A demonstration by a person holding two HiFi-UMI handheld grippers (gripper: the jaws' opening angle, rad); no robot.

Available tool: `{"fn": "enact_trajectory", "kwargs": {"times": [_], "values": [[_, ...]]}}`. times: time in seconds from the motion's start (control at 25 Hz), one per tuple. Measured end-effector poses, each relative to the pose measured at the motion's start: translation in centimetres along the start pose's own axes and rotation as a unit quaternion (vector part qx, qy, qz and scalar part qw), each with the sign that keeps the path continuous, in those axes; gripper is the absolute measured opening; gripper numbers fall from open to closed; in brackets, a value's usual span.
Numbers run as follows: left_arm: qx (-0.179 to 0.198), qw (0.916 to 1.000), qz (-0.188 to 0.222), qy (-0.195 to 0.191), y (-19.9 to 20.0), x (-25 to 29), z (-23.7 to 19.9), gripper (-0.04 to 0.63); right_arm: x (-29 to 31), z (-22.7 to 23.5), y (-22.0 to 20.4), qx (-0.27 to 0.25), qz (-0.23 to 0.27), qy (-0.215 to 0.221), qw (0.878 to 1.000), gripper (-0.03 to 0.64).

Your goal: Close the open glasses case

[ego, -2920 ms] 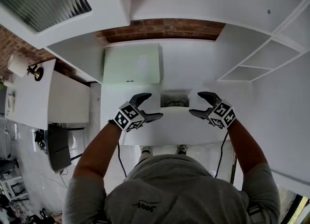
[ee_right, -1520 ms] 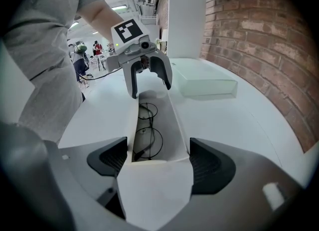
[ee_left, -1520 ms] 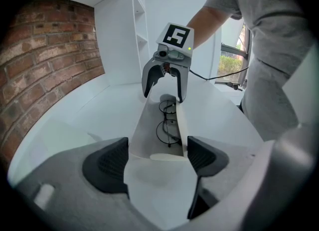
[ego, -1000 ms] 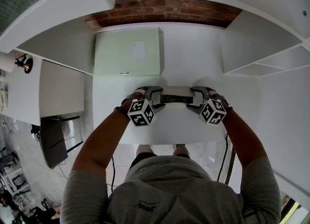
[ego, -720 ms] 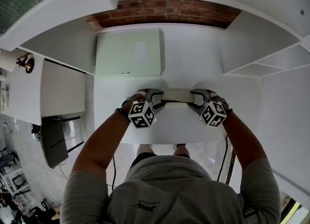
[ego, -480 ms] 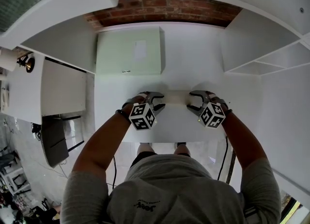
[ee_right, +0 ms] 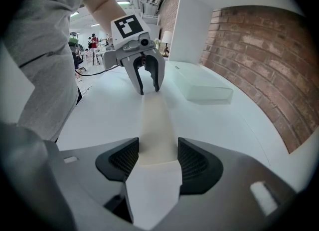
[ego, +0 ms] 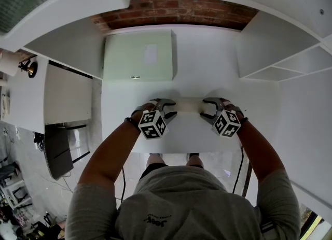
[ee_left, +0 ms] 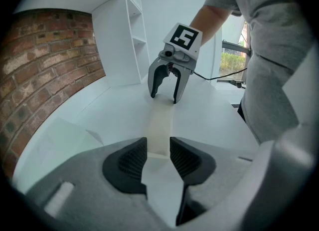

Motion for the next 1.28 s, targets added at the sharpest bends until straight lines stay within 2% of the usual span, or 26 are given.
{"fn": "enact_trajectory", "kwargs": {"times": [0.12,0.2,0.28,0.6,0.72,0.92,1.0,1.16,1.28], "values": [[-0.014,0.9997,0.009,-0.015,0.1,-0.1,0.1,0.144,-0.1,0.1,0.1,0.014,0.001,0.008,1.000,0.253],[-0.029,0.9987,0.020,-0.037,0.2,-0.4,0.4,0.194,-0.4,0.2,0.4,0.032,0.010,0.013,0.999,0.260],[-0.045,0.9972,0.033,-0.049,0.5,-1.0,0.3,0.210,-0.9,0.4,0.8,0.048,0.025,0.012,0.998,0.268],[-0.109,0.9867,0.117,-0.031,3.5,-6.3,-1.3,0.210,-5.5,1.8,3.4,0.122,0.102,0.002,0.987,0.249],[-0.159,0.9750,0.154,-0.010,4.4,-9.3,-2.6,0.189,-8.2,2.7,4.3,0.155,0.139,-0.009,0.978,0.230],[-0.236,0.9478,0.214,0.021,4.9,-14.0,-4.2,0.155,-13.1,4.4,5.6,0.201,0.191,-0.033,0.960,0.204],[-0.255,0.9386,0.230,0.030,5.1,-15.7,-4.6,0.150,-14.9,5.0,6.0,0.210,0.204,-0.045,0.955,0.198],[-0.274,0.9256,0.257,0.047,5.9,-18.7,-5.0,0.132,-17.9,5.8,6.4,0.227,0.223,-0.059,0.946,0.184],[-0.300,0.9084,0.286,0.057,6.3,-20.9,-5.1,0.107,-19.8,6.2,6.7,0.250,0.243,-0.067,0.935,0.164]]}}
Point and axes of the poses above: the fingertips, and each gripper's own axes: x forward along the fingers, z to its right, y out of its top, the point moved 1 cm from there along -x, backward along the fingers, and after that the axes turned 14 degrees about -z, right-handed, at the moved point
